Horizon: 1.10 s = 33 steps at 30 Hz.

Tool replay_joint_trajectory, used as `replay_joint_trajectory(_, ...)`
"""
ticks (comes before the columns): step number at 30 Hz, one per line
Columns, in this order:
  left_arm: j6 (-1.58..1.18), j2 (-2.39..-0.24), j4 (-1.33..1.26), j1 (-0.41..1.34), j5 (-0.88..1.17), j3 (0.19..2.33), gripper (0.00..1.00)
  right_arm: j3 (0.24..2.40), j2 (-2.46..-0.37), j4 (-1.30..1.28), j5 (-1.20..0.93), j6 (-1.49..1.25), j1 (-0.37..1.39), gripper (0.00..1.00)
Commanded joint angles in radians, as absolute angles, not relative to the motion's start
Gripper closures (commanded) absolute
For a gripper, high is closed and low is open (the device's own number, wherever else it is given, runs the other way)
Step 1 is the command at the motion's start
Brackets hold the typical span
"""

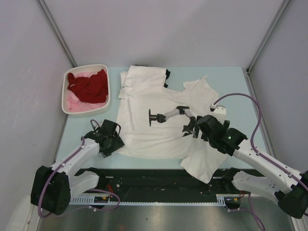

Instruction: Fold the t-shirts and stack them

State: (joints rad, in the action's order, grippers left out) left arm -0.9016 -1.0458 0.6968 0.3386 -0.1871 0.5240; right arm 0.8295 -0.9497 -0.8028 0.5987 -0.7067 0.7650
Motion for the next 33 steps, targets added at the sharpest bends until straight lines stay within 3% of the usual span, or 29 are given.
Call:
replay_joint_trajectory(1, -0.936, -1.058, 0.670, 0.305, -0.236, 0.508, 0.28, 0.813, -0.950, -0.782, 0.637, -0.715, 0.772, 0.00)
replay_joint_trajectory(6, -0.907, -1.098, 0.637, 0.255, -0.227, 0.499, 0.38, 0.801, -0.950, -0.775, 0.634, -0.709, 0.772, 0.00)
replay_joint_trajectory(11, -0.891, -1.129, 0.611, 0.236, -0.215, 0.495, 0.58, 0.795, -0.956, -0.769, 0.637, -0.706, 0.769, 0.00)
replay_joint_trajectory(12, -0.891, -1.134, 0.606, 0.235, -0.212, 0.495, 0.73, 0.795, -0.957, -0.767, 0.638, -0.706, 0.772, 0.00)
replay_joint_trajectory(15, -0.891, -1.140, 0.604, 0.235, -0.199, 0.495, 1.00, 0.793, -0.957, -0.775, 0.634, -0.703, 0.770, 0.00)
replay_joint_trajectory(21, -0.888, -1.077, 0.627, 0.233, -0.178, 0.503, 1.00, 0.793, -0.960, -0.828, 0.580, -0.735, 0.778, 0.00)
replay_joint_trajectory(26, -0.873, -0.984, 0.672, 0.233, -0.176, 0.538, 1.00, 0.788, -0.943, -0.894, 0.385, -0.873, 0.788, 0.01)
replay_joint_trajectory(33, -0.851, -0.951, 0.672, 0.229, -0.161, 0.591, 1.00, 0.749, -0.888, -1.135, 0.468, -1.150, 0.962, 0.02)
